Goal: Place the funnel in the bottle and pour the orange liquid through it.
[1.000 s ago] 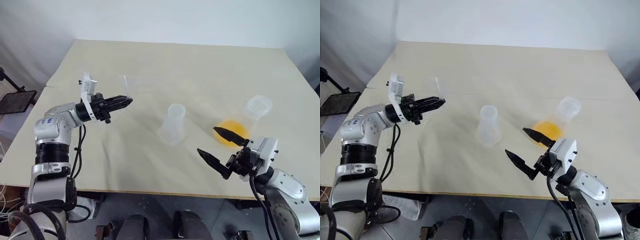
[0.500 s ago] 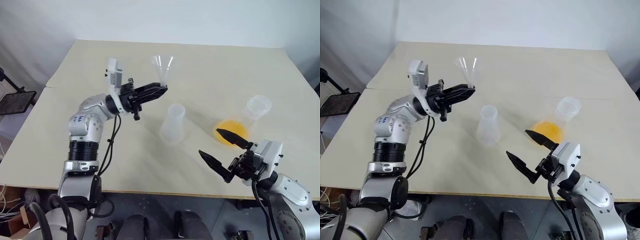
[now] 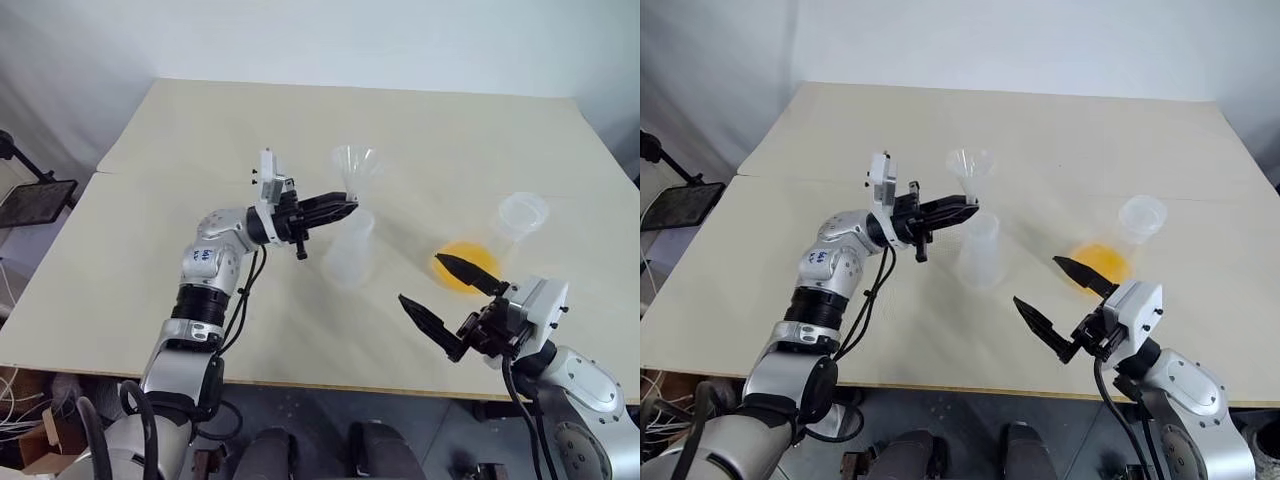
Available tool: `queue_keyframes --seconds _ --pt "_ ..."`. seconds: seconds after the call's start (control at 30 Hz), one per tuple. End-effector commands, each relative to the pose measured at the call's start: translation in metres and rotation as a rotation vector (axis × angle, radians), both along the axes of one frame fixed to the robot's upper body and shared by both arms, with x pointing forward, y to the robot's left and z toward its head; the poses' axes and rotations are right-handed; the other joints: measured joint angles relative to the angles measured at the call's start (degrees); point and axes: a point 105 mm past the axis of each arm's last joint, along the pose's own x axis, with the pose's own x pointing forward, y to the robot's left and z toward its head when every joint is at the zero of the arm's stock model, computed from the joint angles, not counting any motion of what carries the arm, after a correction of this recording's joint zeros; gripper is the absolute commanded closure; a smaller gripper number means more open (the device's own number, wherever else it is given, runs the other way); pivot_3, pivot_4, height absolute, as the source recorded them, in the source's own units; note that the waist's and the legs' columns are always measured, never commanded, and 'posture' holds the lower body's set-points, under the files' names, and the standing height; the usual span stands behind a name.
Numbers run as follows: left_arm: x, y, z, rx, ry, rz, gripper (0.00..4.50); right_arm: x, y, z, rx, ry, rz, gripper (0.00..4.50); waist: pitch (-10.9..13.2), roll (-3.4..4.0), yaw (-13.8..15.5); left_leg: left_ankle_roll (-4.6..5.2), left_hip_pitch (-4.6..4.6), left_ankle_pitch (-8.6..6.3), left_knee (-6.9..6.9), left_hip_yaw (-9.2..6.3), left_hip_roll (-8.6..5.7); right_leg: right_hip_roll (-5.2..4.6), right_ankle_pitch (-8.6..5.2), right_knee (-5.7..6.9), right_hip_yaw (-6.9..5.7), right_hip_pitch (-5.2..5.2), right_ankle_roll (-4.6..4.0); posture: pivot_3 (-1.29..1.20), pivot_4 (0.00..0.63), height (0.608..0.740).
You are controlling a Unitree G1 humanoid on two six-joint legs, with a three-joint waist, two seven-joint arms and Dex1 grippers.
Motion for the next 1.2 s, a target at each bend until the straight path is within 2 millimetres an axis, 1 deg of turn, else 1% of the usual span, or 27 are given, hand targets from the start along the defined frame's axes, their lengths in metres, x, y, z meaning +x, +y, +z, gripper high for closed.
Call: queue_keyframes --seconds 0.03,0.3,0.53,0.7,1.0,1.07,1.13,1.2 --pt "0.0016 -0.0060 0.0049 -0.014 -0.057 0.016 4.39 -0.0052 0.0033 0.0133 -0.001 -0.061 0.009 0.00 0.00 0.00 0.12 0.00 0.00 0.00 0.00 0.00 0.00 0.00 0.00 0.00 0.00 0.00 0.00 0.00 0.150 0.740" --pt "0.0023 -0.0109 0.0007 -0.017 -0.033 0.000 4.39 -0.0054 0.0039 0.0143 0.004 -0.067 0.000 0.00 0.00 0.00 0.15 0.00 0.00 0.00 0.00 0.00 0.00 0.01 0.00 -0.01 0.00 0.00 0.00 0.00 0.150 0.740" --pt "0.0026 -0.0086 0.0030 -0.022 -0.039 0.002 4.39 -0.0054 0.0032 0.0145 0.006 -0.070 -0.006 0.00 0.00 0.00 0.23 0.01 0.00 0.01 0.00 0.00 0.00 0.00 0.00 -0.01 -0.01 0.01 0.00 0.00 0.150 0.740" --pt "0.0006 -0.0089 0.0001 -0.003 -0.040 -0.016 4.39 -0.0047 0.0036 0.0150 0.007 -0.072 -0.005 0.00 0.00 0.00 0.22 0.01 0.00 0.00 0.00 0.00 0.00 0.00 0.00 -0.01 -0.01 0.01 0.00 0.00 0.150 0.740" --pt "0.0021 -0.0085 -0.0001 -0.022 -0.014 -0.007 4.39 -0.0043 0.0025 0.0150 0.004 -0.070 -0.005 0.00 0.00 0.00 0.23 0.01 0.00 0.00 0.00 0.00 0.00 0.00 0.00 -0.02 -0.01 0.01 0.00 0.00 0.150 0.740" --pt "0.0020 -0.0087 -0.0002 -0.021 -0.015 -0.005 3.67 -0.0044 0.0027 0.0147 0.004 -0.069 -0.004 0.00 0.00 0.00 0.22 0.01 0.00 0.00 0.00 0.00 0.00 0.00 0.00 -0.01 -0.01 0.01 0.00 0.00 0.150 0.740" --pt "0.0014 -0.0089 -0.0002 -0.024 -0.013 -0.007 3.16 -0.0043 0.0029 0.0145 0.004 -0.068 -0.003 0.00 0.00 0.00 0.23 0.01 0.00 0.00 0.00 0.00 0.00 0.00 0.00 -0.02 -0.01 0.02 0.00 0.00 0.150 0.740" --pt "0.0003 -0.0091 0.0001 -0.030 -0.001 -0.018 2.52 -0.0040 0.0030 0.0144 0.005 -0.069 -0.003 0.00 0.00 0.00 0.23 0.01 0.00 0.00 0.00 0.00 0.00 0.00 0.00 -0.02 -0.01 0.02 0.00 0.00 0.150 0.740"
